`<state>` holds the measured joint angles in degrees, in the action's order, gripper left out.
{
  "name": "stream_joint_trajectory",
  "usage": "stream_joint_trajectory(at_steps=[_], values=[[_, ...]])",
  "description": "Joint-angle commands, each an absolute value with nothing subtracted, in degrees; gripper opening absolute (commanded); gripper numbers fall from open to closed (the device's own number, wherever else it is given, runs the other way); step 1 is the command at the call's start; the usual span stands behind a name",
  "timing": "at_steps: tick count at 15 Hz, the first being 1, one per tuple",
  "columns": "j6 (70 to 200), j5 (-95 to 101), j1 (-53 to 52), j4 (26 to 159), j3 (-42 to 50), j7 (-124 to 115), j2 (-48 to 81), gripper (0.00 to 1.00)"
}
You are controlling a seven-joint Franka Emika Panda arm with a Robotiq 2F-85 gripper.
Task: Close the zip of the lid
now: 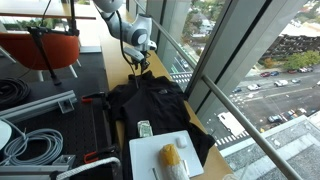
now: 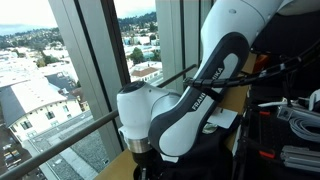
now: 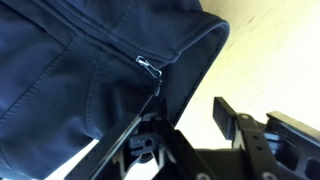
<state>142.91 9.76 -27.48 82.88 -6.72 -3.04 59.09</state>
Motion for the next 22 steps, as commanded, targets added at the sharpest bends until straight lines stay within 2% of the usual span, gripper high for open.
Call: stream_joint_trajectory(at_steps=[1, 4, 15, 22], values=[[145.4, 10.1, -26.8, 92.2, -6.7, -4.4, 51.7, 0.82], [147.6, 10.0, -25.4, 101.0, -6.6, -4.7, 44.6, 1.0], [150.0, 10.0, -15.7, 132.6, -5.1, -3.6, 15.6, 1.0], [148.4, 9.0, -6.0, 143.0, -3.4, 4.9, -0.6, 1.0]])
